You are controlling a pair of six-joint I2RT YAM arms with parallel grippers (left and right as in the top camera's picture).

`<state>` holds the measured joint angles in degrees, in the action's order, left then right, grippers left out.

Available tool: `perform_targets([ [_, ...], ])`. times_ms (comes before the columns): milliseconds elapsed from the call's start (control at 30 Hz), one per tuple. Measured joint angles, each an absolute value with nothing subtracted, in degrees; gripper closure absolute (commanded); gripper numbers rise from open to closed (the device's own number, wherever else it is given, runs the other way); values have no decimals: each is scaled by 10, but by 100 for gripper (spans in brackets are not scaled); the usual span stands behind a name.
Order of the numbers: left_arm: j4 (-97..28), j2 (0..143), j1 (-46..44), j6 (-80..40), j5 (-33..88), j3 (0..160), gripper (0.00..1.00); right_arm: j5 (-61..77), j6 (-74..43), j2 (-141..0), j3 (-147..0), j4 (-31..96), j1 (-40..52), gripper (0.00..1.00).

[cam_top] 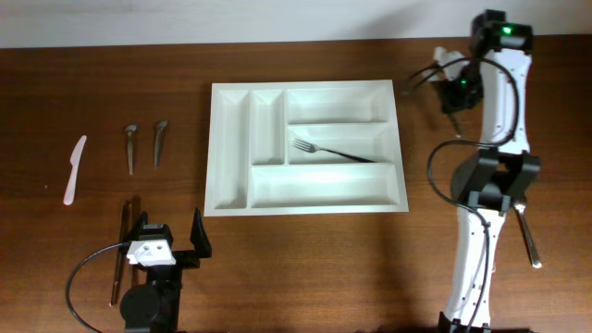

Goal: Pack container
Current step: 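Lift the fork and carry it with the right gripper to the tray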

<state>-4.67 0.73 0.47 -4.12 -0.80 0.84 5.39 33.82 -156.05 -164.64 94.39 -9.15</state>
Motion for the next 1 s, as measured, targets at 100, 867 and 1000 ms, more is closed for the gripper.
perform_targets([
  [100,-47,7,5,-41,-8,8,1,71,374,-1551,-1649,968,-63,92],
  [867,-47,7,5,-41,-8,8,1,93,413,-1508,-1657,970,170,92],
  [1000,-47,7,5,-41,-8,8,1,93,407,-1508,-1657,970,204,92],
])
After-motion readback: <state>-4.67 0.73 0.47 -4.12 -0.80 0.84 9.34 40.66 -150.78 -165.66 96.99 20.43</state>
